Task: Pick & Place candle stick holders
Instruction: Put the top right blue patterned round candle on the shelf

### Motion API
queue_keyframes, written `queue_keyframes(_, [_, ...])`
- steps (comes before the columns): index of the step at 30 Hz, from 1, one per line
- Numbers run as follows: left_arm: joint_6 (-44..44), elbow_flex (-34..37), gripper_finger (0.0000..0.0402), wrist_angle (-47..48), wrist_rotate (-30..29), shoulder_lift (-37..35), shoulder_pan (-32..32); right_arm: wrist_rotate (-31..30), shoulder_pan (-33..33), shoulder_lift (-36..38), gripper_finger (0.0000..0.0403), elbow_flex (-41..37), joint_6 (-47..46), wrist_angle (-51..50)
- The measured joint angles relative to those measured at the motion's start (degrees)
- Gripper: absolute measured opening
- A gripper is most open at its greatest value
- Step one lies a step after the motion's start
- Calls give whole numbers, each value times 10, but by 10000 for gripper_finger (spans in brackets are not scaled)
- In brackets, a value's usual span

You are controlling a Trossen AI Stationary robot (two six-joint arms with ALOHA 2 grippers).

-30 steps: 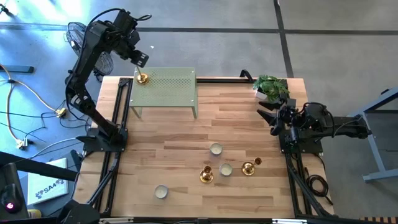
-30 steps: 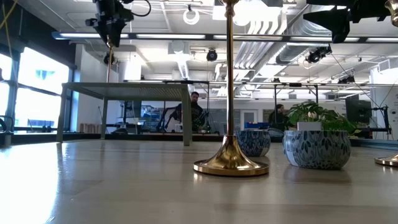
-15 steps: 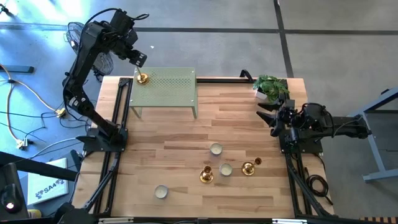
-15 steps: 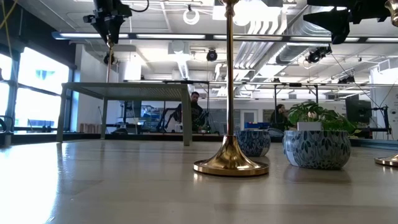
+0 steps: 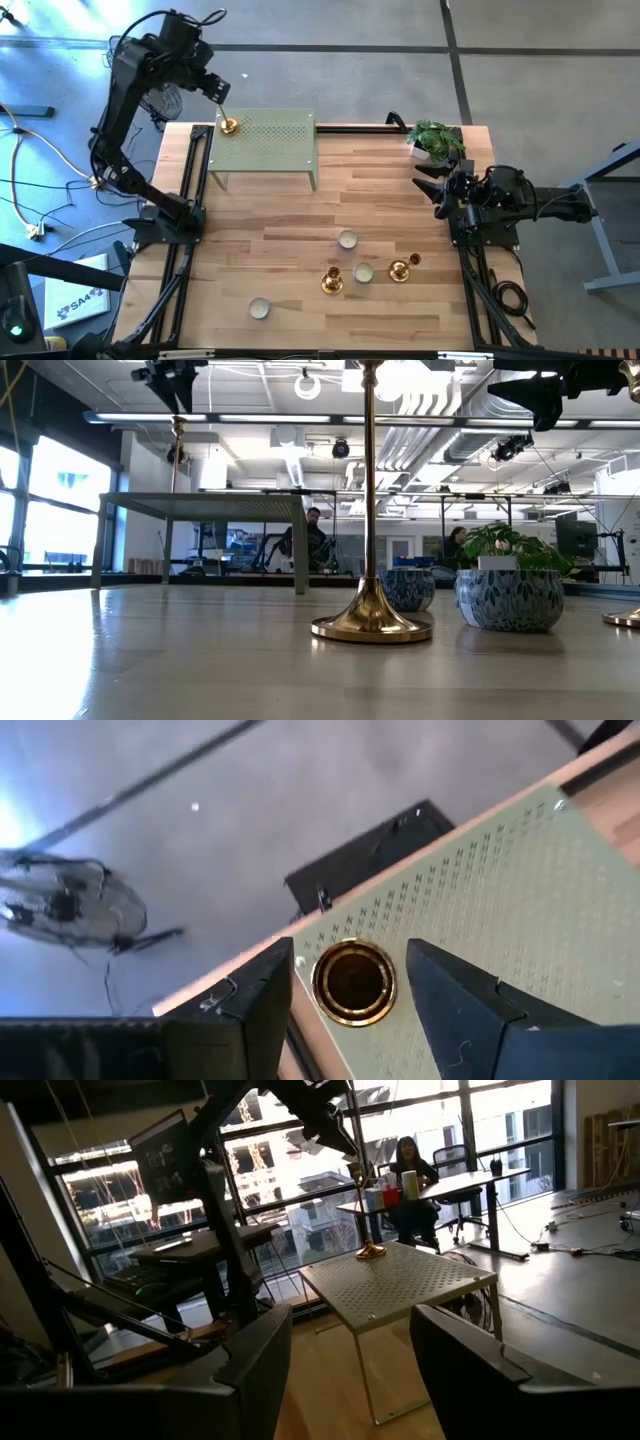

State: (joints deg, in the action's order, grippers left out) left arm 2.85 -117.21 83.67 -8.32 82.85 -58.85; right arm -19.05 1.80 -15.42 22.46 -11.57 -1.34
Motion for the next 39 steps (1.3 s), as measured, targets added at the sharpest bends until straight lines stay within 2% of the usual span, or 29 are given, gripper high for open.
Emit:
queue_keyframes(5, [-1, -21, 191, 5, 55, -25, 0, 1, 0, 0, 200, 0, -4, 0])
queue_keyframes(10, [-3, -56, 191, 4, 148, -68, 0, -10, 0, 0, 200, 0, -13, 0])
queue_keyframes(15, [-20, -62, 191, 5, 243, -123, 0, -16, 0, 0, 202, 0, -14, 3])
queue_keyframes(21, [-38, -61, 191, 5, 305, -177, 0, -15, 0, -4, 210, 45, 8, -23])
queue_keyframes(29, [-78, -60, 191, 18, 330, -222, 0, 2, 1, -55, 207, 133, 28, -55])
queue_keyframes(39, [-106, -59, 191, 18, 328, -242, 0, 10, 1, -73, 198, 151, 59, -46])
